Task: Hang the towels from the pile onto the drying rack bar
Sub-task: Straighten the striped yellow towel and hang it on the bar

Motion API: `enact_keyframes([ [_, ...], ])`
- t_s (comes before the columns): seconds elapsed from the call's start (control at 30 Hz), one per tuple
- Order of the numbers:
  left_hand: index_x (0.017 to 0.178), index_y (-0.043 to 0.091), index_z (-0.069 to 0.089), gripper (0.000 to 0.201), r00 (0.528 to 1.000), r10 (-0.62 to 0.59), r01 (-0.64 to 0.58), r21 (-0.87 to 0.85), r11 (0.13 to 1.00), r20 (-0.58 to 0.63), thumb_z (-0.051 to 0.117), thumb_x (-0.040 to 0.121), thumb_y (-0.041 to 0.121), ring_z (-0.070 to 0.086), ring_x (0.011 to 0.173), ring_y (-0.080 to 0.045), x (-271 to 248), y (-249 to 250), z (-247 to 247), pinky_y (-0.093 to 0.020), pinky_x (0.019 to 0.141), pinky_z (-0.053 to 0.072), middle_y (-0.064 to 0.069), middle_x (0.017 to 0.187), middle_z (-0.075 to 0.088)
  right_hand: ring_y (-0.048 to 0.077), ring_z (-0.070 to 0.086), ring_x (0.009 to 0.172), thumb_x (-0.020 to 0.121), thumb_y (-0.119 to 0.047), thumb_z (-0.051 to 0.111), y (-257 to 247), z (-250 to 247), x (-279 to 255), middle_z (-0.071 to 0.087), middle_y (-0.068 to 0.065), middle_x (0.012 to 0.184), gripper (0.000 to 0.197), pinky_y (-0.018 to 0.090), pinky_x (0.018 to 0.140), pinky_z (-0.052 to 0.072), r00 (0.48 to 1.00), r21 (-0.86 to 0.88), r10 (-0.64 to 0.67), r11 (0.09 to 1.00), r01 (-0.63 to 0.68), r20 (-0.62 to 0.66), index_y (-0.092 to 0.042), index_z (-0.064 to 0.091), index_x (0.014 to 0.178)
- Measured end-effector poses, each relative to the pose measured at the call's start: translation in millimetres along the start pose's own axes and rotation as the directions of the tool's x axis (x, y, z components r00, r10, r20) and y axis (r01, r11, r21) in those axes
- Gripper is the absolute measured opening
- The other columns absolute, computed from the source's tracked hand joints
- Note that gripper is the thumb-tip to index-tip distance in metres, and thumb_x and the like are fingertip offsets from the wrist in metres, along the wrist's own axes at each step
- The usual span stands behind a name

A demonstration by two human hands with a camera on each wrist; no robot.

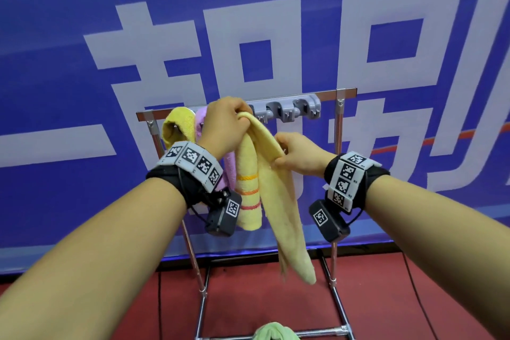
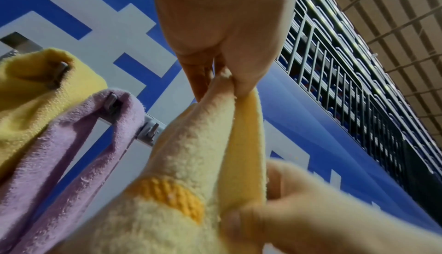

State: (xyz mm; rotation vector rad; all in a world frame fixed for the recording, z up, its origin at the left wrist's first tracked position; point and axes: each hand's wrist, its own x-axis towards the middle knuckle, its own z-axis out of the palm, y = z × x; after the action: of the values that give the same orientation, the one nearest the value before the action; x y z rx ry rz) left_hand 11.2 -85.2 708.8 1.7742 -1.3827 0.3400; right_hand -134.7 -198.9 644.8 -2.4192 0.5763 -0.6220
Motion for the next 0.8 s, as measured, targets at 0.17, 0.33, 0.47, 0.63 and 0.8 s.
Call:
enact_keyframes([
  [0.17,0.091,0.018,0.074,0.025,0.996,-0.087,0.087,0.034,0.996,-0.024,0.055,0.084,0.003,0.059,0.09,-0.014,1,-25,-27,-0.023,0.074,0.043,0.004,0.093,0.07,0.016,0.056,0.079,0.078,-0.006,0.065,13,2,3,0.06,-0.002,0.084,0.016,0.025,0.062,0.047,0.993,-0.003,0.071,0.997,-0.072,-0.093,-0.018,0.056,0.085],
  [0.33,0.097,0.019,0.067,0.039,0.99,-0.044,0.05,-0.042,0.998,0.138,0.044,0.079,-0.008,0.057,0.078,-0.005,-7,-44,-39,-0.006,0.061,0.039,0.007,0.095,0.064,0.021,0.049,0.07,0.076,0.001,0.051,10,-11,15,0.062,0.012,0.088,0.025,0.041,0.061,0.046,0.951,0.038,0.038,0.999,-0.027,-0.307,-0.02,0.038,0.08],
  [0.47,0.095,0.013,0.058,0.035,0.956,0.045,-0.027,-0.065,0.998,0.29,0.041,0.078,-0.013,0.047,0.067,-0.006,-11,-43,-41,-0.01,0.055,0.037,0.003,0.089,0.058,0.022,0.047,0.07,0.076,0.004,0.042,8,-15,21,0.061,0.013,0.085,0.029,0.043,0.062,0.046,0.94,-0.007,0.019,1.0,-0.023,-0.341,-0.024,0.034,0.075],
  [0.63,0.076,0.022,0.057,0.036,0.838,0.082,-0.095,-0.003,0.995,0.54,0.044,0.076,-0.011,0.052,0.082,-0.008,-20,-43,-36,-0.02,0.071,0.039,0.008,0.089,0.057,0.022,0.042,0.067,0.073,0.008,0.041,14,-11,15,0.053,0.009,0.072,0.026,0.035,0.057,0.034,0.952,-0.162,-0.081,0.986,0.033,-0.294,-0.018,0.036,0.071],
  [0.8,0.089,0.022,0.075,0.048,0.83,0.029,-0.087,0.079,0.993,0.558,0.044,0.079,-0.014,0.059,0.101,-0.009,-28,-52,-25,-0.023,0.092,0.045,0.009,0.103,0.064,0.023,0.054,0.083,0.077,0.009,0.051,13,-10,10,0.059,0.0,0.09,0.029,0.037,0.07,0.048,0.964,-0.339,-0.137,0.939,0.053,-0.227,-0.015,0.066,0.081],
])
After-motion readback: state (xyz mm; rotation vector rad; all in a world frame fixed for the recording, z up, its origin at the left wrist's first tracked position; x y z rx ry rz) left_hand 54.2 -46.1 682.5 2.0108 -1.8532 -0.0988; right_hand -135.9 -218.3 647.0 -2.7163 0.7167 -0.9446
